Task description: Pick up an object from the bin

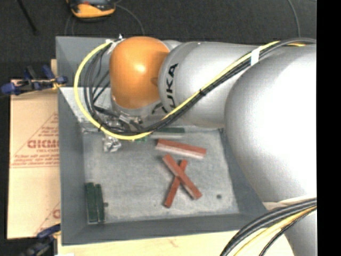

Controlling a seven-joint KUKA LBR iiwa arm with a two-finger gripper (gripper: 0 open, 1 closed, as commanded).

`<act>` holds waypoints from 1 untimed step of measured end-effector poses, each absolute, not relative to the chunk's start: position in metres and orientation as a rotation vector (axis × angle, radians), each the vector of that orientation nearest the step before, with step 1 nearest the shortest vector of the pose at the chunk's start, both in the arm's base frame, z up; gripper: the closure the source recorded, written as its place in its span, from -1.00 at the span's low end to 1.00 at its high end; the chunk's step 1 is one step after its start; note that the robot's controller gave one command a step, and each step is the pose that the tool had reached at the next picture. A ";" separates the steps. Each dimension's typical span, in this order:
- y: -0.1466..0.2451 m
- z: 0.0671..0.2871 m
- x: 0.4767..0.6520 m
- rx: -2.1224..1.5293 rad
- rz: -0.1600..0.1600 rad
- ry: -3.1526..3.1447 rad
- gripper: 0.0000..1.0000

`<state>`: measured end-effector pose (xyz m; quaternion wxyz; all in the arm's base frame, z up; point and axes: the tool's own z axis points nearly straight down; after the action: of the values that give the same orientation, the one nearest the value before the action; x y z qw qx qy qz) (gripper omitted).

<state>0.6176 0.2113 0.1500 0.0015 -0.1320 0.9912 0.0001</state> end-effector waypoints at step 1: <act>0.215 0.141 0.609 -0.543 0.000 3.091 1.00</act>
Offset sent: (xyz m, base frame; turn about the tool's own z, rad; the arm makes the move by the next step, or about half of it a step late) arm 0.0140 0.0128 -0.0212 -0.0119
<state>0.6088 0.2155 0.1407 0.0017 -0.1729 0.9849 -0.0001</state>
